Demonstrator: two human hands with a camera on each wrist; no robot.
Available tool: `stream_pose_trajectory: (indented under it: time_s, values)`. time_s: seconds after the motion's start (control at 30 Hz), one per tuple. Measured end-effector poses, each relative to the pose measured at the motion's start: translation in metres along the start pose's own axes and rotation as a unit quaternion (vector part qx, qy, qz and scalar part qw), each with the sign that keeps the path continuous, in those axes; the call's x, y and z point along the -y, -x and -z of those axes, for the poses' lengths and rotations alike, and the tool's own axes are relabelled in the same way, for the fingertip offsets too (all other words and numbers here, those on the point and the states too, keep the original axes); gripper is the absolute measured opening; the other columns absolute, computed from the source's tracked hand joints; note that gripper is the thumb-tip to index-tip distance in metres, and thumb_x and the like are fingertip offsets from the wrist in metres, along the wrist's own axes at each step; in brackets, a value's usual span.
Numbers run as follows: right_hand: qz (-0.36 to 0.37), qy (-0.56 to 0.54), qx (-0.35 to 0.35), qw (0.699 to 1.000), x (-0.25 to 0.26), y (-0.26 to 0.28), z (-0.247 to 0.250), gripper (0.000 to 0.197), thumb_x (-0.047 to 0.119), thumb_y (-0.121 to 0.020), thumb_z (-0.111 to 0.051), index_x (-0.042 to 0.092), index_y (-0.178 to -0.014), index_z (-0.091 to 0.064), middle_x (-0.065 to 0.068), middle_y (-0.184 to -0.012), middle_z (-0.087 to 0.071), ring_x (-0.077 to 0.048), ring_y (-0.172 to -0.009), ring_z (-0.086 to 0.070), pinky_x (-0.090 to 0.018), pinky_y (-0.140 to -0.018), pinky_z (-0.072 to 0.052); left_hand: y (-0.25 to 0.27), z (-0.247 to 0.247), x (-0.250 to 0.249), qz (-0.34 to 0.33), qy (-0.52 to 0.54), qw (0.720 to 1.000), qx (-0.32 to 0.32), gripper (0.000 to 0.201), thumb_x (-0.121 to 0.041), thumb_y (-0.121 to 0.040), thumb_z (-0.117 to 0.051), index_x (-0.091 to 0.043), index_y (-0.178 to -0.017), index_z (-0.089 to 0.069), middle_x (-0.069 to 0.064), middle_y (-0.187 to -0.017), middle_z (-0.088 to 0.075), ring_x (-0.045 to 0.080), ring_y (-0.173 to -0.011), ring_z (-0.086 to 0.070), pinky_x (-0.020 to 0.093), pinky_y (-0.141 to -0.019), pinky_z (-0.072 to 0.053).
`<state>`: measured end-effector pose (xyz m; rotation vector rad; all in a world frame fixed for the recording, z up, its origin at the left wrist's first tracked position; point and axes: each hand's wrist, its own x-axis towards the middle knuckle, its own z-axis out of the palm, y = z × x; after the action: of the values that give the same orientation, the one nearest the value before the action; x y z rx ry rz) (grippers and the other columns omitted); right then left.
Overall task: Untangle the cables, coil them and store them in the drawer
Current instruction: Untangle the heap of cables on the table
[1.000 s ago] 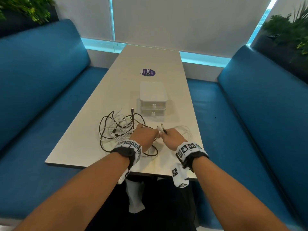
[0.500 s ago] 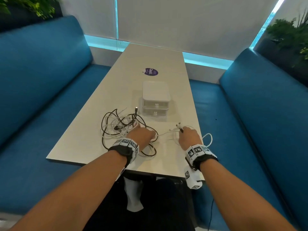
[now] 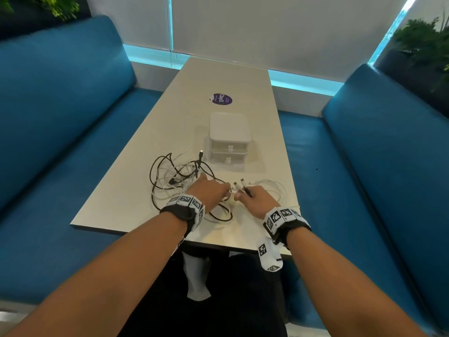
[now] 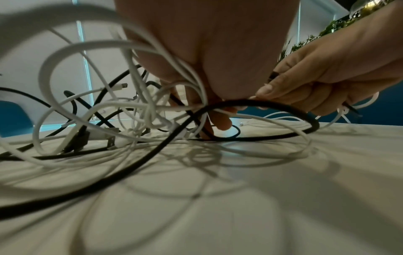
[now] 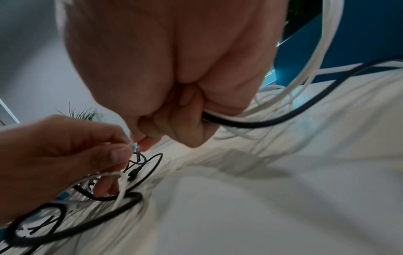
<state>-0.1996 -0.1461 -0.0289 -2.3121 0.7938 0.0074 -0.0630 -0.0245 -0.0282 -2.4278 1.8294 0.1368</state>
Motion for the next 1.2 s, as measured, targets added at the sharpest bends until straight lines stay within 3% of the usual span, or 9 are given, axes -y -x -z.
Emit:
stream_pose_trajectory:
  time_s: [0.13, 0.23, 0.3, 0.5, 0.7, 0.9, 1.0, 1.07, 1.2]
  values:
    - [-0.047, 0.037, -0.044, 0.997, -0.013, -0.001, 0.015, 0.021, 0.032, -0.095, -0.055, 0.016, -0.091, -0.067, -0.004, -0.085, -0.063, -0.022, -0.078, -0.058, -0.028, -0.06, -0.037, -0.002, -0.013, 0.013, 0.033, 0.025, 0.999, 0.02, 0.014, -0.013, -0.101, -0.042, -0.026, -0.097, -0.04, -0.007, -0.08, -0.062, 0.02, -0.073, -0.041, 0.039, -0.098, -0.035]
    - [-0.111, 0.064, -0.07, 0.989, -0.028, -0.003, 0.032, 0.02, 0.026, -0.097, -0.052, 0.015, -0.101, -0.069, -0.006, -0.091, -0.067, -0.025, -0.082, -0.062, -0.028, -0.068, -0.045, -0.001, -0.008, 0.011, 0.027, 0.077, 0.996, 0.038, 0.025, 0.002, -0.093, -0.043, -0.022, -0.101, -0.043, -0.005, -0.085, -0.054, 0.019, -0.084, -0.051, 0.034, -0.097, -0.028]
    - [-0.144, 0.068, -0.084, 0.984, -0.032, -0.006, 0.036, 0.022, 0.026, -0.097, -0.053, 0.012, -0.102, -0.07, -0.011, -0.095, -0.07, -0.029, -0.085, -0.065, -0.032, -0.073, -0.05, -0.004, -0.001, 0.005, 0.013, 0.055, 0.998, 0.024, 0.033, 0.006, -0.085, -0.045, -0.023, -0.101, -0.045, -0.006, -0.088, -0.062, 0.016, -0.082, -0.052, 0.035, -0.099, -0.024]
    - [-0.183, 0.082, -0.112, 0.973, -0.039, -0.011, 0.042, 0.027, 0.028, -0.097, -0.054, 0.007, -0.104, -0.069, -0.014, -0.096, -0.068, -0.03, -0.08, -0.06, -0.032, -0.067, -0.045, -0.008, 0.002, 0.011, 0.01, 0.001, 1.0, 0.017, 0.031, 0.001, -0.086, -0.047, -0.026, -0.101, -0.044, -0.004, -0.089, -0.069, 0.022, -0.087, -0.064, 0.041, -0.099, -0.023]
    - [-0.046, 0.071, -0.146, 0.986, -0.01, -0.01, 0.017, 0.031, 0.026, -0.102, -0.042, 0.01, -0.117, -0.064, -0.017, -0.106, -0.068, -0.038, -0.103, -0.06, -0.036, -0.081, -0.044, -0.01, 0.017, -0.009, 0.012, -0.01, 0.999, 0.045, 0.02, -0.007, -0.093, -0.042, -0.024, -0.101, -0.048, -0.004, -0.071, -0.041, 0.026, -0.078, -0.048, 0.044, -0.1, -0.028]
    - [-0.003, 0.022, -0.165, 0.986, 0.0, -0.006, 0.005, 0.047, 0.029, -0.102, -0.042, 0.023, -0.148, -0.034, -0.016, -0.094, -0.063, -0.034, -0.083, -0.061, -0.035, -0.071, -0.049, -0.004, 0.021, -0.011, 0.024, -0.007, 0.996, 0.088, 0.019, -0.002, -0.088, -0.047, -0.019, -0.092, -0.053, 0.005, -0.093, -0.061, 0.031, -0.098, -0.06, 0.047, -0.108, -0.029]
    - [0.019, 0.018, -0.127, 0.992, 0.005, -0.006, 0.001, 0.024, 0.028, -0.1, -0.046, 0.013, -0.111, -0.062, -0.015, -0.093, -0.067, -0.035, -0.089, -0.061, -0.032, -0.069, -0.042, -0.004, 0.019, -0.009, 0.008, 0.001, 0.998, 0.065, 0.019, -0.003, -0.09, -0.044, -0.022, -0.089, -0.049, -0.001, -0.084, -0.057, 0.03, -0.092, -0.062, 0.045, -0.101, -0.034]
    - [0.012, 0.024, -0.073, 0.997, 0.009, -0.005, -0.002, 0.023, 0.028, -0.1, -0.047, 0.014, -0.089, -0.062, -0.006, -0.081, -0.065, -0.031, -0.083, -0.06, -0.03, -0.061, -0.037, -0.007, 0.019, -0.01, 0.0, 0.007, 0.999, 0.043, 0.022, -0.005, -0.093, -0.042, -0.024, -0.098, -0.052, -0.001, -0.086, -0.061, 0.027, -0.088, -0.062, 0.043, -0.096, -0.036]
    - [-0.016, -0.014, -0.002, 1.0, 0.009, -0.006, -0.003, 0.025, 0.025, -0.101, -0.046, 0.017, -0.092, -0.069, 0.008, -0.071, -0.054, -0.02, -0.077, -0.056, -0.029, -0.064, -0.038, -0.009, 0.016, -0.013, -0.013, -0.016, 1.0, 0.023, 0.027, -0.008, -0.096, -0.043, -0.025, -0.114, -0.054, -0.005, -0.1, -0.068, 0.021, -0.098, -0.062, 0.042, -0.099, -0.036]
